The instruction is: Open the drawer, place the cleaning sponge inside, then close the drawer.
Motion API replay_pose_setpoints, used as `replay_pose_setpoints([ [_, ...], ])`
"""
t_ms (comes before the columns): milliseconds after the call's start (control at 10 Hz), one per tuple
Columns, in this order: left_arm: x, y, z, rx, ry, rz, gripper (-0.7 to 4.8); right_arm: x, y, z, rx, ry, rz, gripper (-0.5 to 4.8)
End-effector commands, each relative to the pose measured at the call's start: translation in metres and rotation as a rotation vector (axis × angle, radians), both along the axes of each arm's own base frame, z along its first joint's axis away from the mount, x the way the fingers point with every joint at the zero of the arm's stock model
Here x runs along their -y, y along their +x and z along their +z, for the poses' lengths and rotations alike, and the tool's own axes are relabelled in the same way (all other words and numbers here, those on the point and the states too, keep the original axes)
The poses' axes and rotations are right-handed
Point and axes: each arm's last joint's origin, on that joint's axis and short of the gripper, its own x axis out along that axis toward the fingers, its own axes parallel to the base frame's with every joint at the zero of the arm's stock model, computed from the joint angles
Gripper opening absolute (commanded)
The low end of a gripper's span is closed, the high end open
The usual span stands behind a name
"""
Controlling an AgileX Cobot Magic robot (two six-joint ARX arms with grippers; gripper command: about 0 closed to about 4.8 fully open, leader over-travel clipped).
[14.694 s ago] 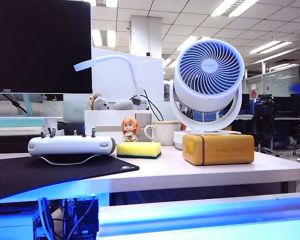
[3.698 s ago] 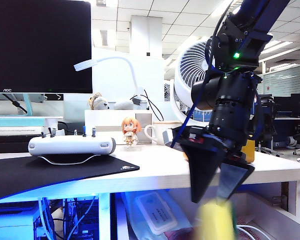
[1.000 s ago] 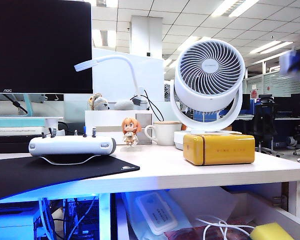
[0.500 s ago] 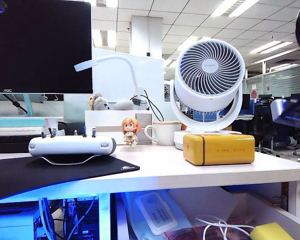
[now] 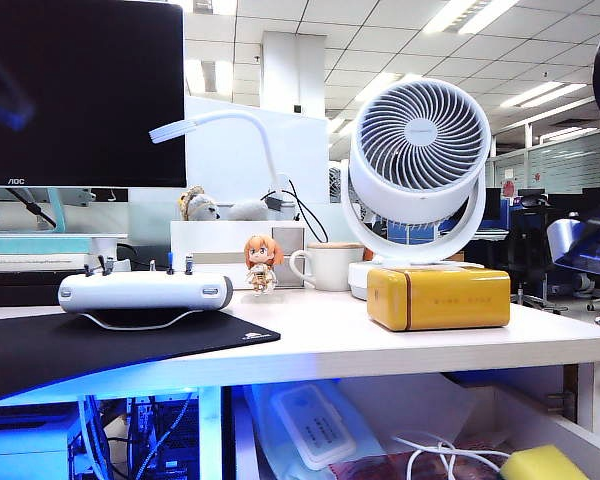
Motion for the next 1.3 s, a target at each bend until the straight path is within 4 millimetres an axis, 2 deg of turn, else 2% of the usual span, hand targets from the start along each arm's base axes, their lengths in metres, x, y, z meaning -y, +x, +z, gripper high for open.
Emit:
replay_pose_setpoints([
  [100,0.006,0.001,-0.003,0.042,-0.047,-0.056,-0.06,0.001,-0.003,-0.003,-0.069,-0.021,-0.069,-0.08],
  [200,0.007,0.002,-0.001,0.051,-0.063,-0.051,-0.06,-0.001,0.002,-0.012,-0.093,-0.036,-0.07,-0.08],
  [400,0.007,0.002,0.001,0.046,-0.087,-0.036,-0.06,-0.011,0.026,-0.041,-0.067,-0.066,-0.078,-0.08],
  [500,0.007,0.002,0.001,0.046,-0.087,-0.036,-0.06,-0.011,0.027,-0.042,-0.061,-0.063,-0.078,-0.07],
  [700,0.007,0.002,0.001,0.046,-0.087,-0.036,-0.06,-0.016,0.041,-0.043,0.069,-0.044,-0.088,-0.07],
  [1000,0.007,0.002,0.001,0.046,-0.088,-0.036,-0.06,-0.018,0.047,-0.042,0.144,-0.042,-0.083,-0.07],
  [1299,0.007,0.002,0.001,0.044,-0.089,-0.035,-0.06,-0.023,0.059,-0.055,0.189,-0.029,-0.087,-0.08],
])
